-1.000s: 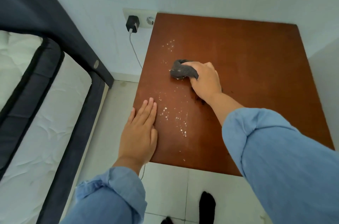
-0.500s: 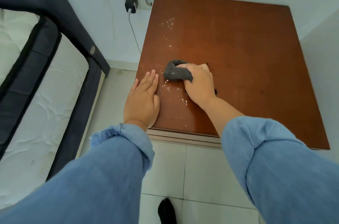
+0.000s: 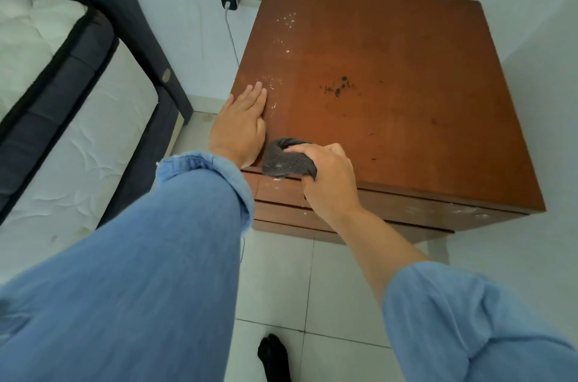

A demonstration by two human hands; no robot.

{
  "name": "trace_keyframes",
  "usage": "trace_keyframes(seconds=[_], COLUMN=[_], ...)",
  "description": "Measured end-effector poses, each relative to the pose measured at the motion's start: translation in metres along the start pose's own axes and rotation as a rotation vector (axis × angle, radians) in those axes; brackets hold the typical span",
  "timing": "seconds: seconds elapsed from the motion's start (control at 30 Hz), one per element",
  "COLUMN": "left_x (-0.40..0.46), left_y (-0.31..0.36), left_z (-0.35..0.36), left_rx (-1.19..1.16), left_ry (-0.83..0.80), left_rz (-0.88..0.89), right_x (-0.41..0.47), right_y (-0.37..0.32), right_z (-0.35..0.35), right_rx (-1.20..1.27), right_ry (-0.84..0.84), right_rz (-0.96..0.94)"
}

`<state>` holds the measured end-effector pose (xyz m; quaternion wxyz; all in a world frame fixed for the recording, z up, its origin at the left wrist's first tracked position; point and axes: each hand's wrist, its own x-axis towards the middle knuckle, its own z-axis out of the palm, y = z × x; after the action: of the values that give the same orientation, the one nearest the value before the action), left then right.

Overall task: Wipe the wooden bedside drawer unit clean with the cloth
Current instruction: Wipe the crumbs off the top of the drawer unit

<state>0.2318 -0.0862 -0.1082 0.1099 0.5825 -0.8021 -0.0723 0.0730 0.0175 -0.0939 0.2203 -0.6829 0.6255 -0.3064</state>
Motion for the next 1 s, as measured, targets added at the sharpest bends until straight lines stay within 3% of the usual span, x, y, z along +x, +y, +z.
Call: trace_keyframes(seconds=[0.13,0.27,0.43,0.73,1.0], left_x=[-0.001,-0.002,-0.003,-0.008,0.002], left_y=[0.001,0.002,0.002,0.005,0.008], left_z=[0.001,-0.002,-0.001,0.000,-0.015], left_rx=[0.021,0.016,0.019,-0.012,-0.030], left_ry=[-0.022,-0.025,-0.011,-0.047,-0.066], left_rz=[-0.007,-0.015,-0.008,-0.018,-0.030], right_x=[-0.018,-0.054,-0.085,-0.025,0.087], right_y=[0.000,0.020,0.046,-0.004,-0.027], right_z=[-0.005,-0.006,-0.013,-0.038,-0.062], right_rx=[0.067,-0.037,0.089,0.386,0.411], right_ry=[-0.047,-0.221,-0.149,-0.243,-0.066], right_rz=[-0.045,-0.032,0.133,0.273,0.371])
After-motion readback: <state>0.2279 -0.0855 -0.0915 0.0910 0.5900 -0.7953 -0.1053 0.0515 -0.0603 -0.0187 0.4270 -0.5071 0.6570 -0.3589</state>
